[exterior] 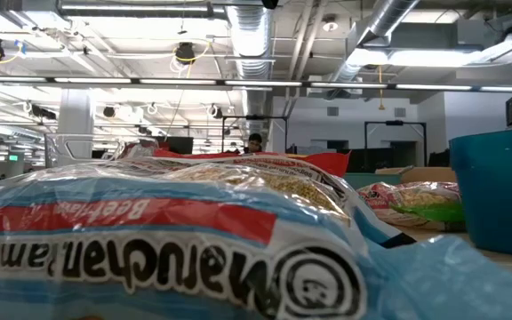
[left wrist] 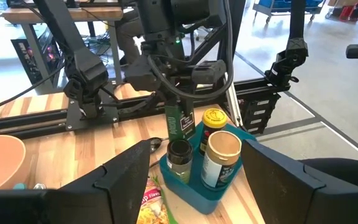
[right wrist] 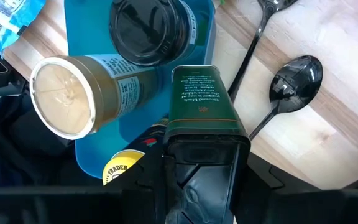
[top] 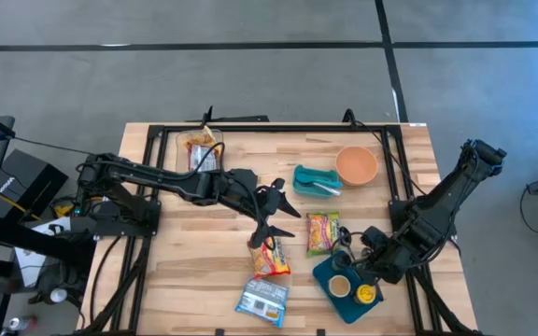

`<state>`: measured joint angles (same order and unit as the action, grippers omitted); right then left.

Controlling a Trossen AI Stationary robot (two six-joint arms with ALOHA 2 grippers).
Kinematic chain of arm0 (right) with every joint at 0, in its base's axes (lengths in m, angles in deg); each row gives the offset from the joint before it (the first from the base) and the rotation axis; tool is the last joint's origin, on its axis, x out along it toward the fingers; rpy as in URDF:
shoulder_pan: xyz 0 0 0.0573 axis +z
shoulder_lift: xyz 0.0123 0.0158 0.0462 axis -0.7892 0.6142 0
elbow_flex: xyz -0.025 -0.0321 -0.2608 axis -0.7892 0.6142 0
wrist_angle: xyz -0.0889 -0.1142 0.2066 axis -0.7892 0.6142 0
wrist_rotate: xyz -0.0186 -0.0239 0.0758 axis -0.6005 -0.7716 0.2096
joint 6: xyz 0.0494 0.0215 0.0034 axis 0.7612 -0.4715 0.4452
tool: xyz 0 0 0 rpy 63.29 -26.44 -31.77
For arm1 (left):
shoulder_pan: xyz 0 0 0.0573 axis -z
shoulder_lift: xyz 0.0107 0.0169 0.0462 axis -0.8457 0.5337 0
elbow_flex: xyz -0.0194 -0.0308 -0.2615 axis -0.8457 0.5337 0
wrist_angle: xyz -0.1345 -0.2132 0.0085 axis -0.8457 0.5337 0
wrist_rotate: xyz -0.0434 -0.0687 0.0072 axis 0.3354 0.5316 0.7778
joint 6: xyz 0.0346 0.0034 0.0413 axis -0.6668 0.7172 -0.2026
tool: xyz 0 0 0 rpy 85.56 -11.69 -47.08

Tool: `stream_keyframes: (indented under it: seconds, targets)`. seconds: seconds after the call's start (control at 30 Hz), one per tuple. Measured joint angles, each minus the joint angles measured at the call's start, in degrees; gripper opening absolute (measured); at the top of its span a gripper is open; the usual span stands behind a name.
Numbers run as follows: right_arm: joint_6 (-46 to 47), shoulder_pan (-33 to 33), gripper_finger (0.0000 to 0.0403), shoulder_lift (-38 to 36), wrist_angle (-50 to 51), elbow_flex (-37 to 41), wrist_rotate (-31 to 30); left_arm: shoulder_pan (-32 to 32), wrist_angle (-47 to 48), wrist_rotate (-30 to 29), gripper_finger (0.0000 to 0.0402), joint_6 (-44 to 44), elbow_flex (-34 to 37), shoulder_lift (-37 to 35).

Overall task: Pick & Place Food Item
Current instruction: Put the green seasoning can into the blue bin

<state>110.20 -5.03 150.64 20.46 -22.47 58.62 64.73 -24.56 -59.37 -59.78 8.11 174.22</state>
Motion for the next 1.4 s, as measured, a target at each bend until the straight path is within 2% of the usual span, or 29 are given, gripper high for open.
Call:
stream_keyframes:
  seconds: [0.2,0.47,1.0,1.4]
  targets:
    - [-0.18,0.02,0.0118,0.03,-0.36,-0.11,-0.07,0.00,0.00,-0.01,0.0246,0.00,0.00,0.00]
    - [-2.61,-0.31,0.0118,0.04,-0.35,-3.31,-3.28,0.00,-0.02,-0.36,0.0246,0.00,0.00,0.00]
    - [-2.45,-2.30,0.0118,0.43,-0.32,-3.32,-1.03,0.00,0.00,-0.28,0.0246,0.00,0.00,0.00]
    - [-2.65,-2.58,0.0118,4.89,-1.03,-3.30,2.62,0.00,0.00,-0.23,0.0246,-0.29,0.00,0.00]
